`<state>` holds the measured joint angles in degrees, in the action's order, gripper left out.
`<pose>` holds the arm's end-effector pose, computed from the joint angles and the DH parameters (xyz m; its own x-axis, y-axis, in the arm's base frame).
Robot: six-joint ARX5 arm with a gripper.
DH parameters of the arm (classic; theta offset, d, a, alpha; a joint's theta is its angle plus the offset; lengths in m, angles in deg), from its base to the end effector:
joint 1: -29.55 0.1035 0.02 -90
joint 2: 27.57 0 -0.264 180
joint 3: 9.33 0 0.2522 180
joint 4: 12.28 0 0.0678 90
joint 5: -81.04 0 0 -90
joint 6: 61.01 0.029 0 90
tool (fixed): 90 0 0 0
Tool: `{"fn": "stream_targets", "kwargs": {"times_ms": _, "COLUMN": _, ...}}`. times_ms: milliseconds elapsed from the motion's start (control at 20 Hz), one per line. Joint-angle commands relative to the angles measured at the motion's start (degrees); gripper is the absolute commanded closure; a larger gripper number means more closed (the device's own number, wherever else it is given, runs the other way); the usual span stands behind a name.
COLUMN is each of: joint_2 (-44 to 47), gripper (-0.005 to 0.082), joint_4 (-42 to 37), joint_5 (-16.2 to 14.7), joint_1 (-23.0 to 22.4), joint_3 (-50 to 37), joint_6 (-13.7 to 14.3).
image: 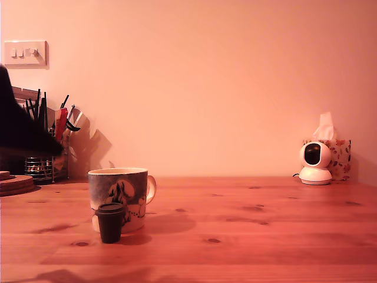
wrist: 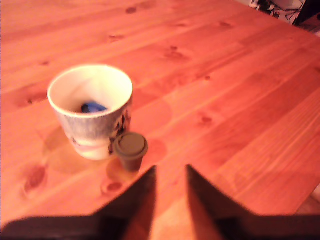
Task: Pick up the coffee capsules on the table and drop them inside the coffee cup
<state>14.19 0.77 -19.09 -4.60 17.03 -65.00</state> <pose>0.1220 -0.0889 0.1665 0.6176 -0.6314 -0.4690 0.6515 0.7447 -0.1448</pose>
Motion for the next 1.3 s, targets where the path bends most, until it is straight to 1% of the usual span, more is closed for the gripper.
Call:
{"fn": "stream_targets", "kwargs": {"times_ms": 0, "joint_2": 1.55, "gripper": 0.0220, "joint_4": -1.25, "joint_5": 0.11, "joint_1": -0.20, "joint_3": -1.55, "joint_6": 0.59}}
{"fn": "stream_targets", "kwargs": {"times_ms": 50, "joint_2": 2.32, "gripper": 0.0220, "joint_4": -1.88, "joint_5": 0.09, "joint_1": -0.20, "joint_3": -1.57, "joint_6": 1.31}}
{"fn": "stream_targets", "kwargs": {"times_ms": 150, "joint_2": 3.34, "gripper": 0.0220, "joint_4": -3.41, "joint_5": 0.11, "joint_1": -0.09, "joint_3": -1.86, "joint_6": 4.39}}
{"fn": "stream_targets", "kwargs": {"times_ms": 200, "joint_2": 3.67, "gripper": 0.0220, "joint_4": -4.66, "joint_5": 0.09, "joint_1": 0.07, "joint_3": -2.25, "joint_6": 5.29}}
{"fn": "stream_targets", "kwargs": {"times_ms": 250, "joint_2": 3.69, "gripper": 0.0220, "joint_4": -6.12, "joint_5": 0.07, "joint_1": 0.22, "joint_3": -3.02, "joint_6": 5.62}}
{"fn": "stream_targets", "kwargs": {"times_ms": 550, "joint_2": 3.65, "gripper": 0.0220, "joint_4": -18.45, "joint_5": -0.02, "joint_1": 2.01, "joint_3": -10.99, "joint_6": 5.57}}
{"fn": "stream_targets", "kwargs": {"times_ms": 650, "joint_2": 3.67, "gripper": 0.0220, "joint_4": -21.09, "joint_5": -0.02, "joint_1": 2.95, "joint_3": -12.17, "joint_6": 5.60}}
{"fn": "stream_targets", "kwargs": {"times_ms": 850, "joint_2": 4.33, "gripper": 0.0220, "joint_4": -23.45, "joint_5": -0.07, "joint_1": 4.59, "joint_3": -13.18, "joint_6": 5.86}}
{"fn": "stream_targets", "kwargs": {"times_ms": 1000, "joint_2": 7.15, "gripper": 0.0220, "joint_4": -25.88, "joint_5": -0.33, "joint_1": 5.25, "joint_3": -13.18, "joint_6": 5.97}}
{"fn": "stream_targets", "kwargs": {"times_ms": 1150, "joint_2": 11.76, "gripper": 0.0220, "joint_4": -30.99, "joint_5": -1.44, "joint_1": 5.29, "joint_3": -13.18, "joint_6": 6.03}}
{"fn": "stream_targets", "kwargs": {"times_ms": 1250, "joint_2": 15.72, "gripper": 0.0220, "joint_4": -34.32, "joint_5": -1.44, "joint_1": 5.29, "joint_3": -13.18, "joint_6": 6.12}}
